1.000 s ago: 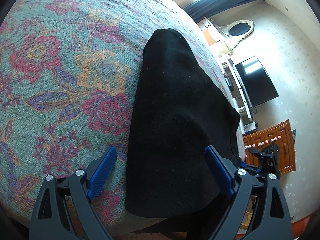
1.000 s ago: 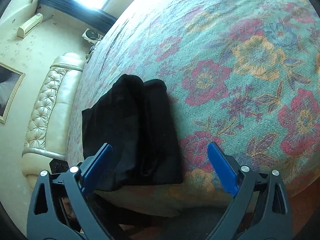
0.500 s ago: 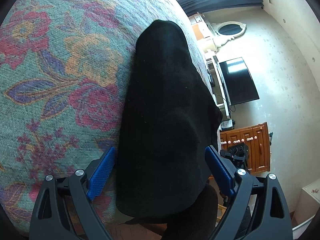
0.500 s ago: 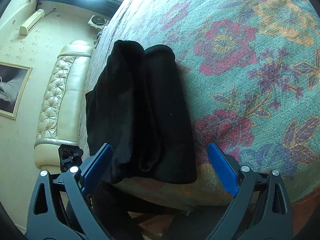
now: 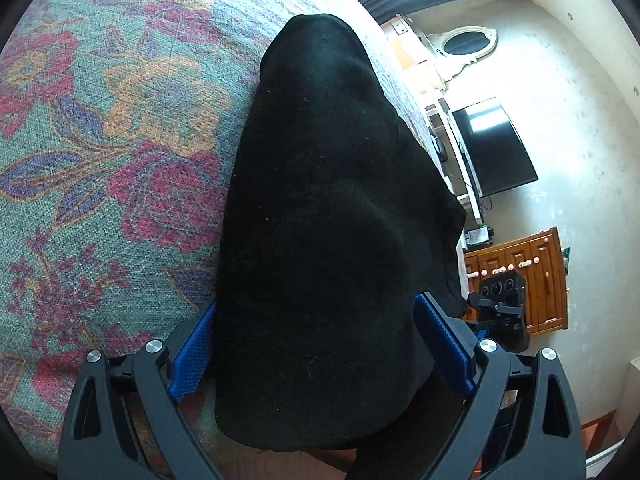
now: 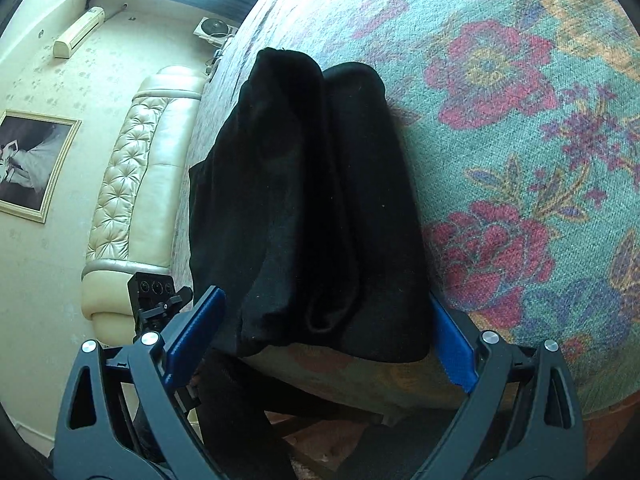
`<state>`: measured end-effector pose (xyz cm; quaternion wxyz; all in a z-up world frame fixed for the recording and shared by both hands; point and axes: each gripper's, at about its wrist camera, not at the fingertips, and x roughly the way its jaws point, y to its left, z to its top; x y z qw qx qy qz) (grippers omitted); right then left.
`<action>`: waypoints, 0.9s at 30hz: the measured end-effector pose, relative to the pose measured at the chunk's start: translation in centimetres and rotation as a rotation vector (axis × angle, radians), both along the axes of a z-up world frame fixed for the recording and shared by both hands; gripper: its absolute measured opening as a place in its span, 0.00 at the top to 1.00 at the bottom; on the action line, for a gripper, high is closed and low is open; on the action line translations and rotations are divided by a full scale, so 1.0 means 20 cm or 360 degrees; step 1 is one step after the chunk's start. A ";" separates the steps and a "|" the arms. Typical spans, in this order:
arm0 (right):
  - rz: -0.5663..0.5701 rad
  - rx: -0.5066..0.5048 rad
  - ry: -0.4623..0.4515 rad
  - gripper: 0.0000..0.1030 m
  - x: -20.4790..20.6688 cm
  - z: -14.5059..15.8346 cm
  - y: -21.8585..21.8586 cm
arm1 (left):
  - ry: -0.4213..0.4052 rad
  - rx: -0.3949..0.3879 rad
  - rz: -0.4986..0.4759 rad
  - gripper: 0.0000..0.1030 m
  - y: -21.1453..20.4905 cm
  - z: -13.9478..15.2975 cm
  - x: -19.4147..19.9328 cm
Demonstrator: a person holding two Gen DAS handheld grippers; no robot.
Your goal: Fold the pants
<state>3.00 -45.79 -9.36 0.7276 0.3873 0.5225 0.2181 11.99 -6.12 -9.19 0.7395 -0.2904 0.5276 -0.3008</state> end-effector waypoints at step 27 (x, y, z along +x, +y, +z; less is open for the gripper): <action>0.0124 -0.0597 -0.0031 0.13 0.03 0.11 0.29 | -0.0170 -0.0094 -0.0017 0.09 0.01 0.04 -0.02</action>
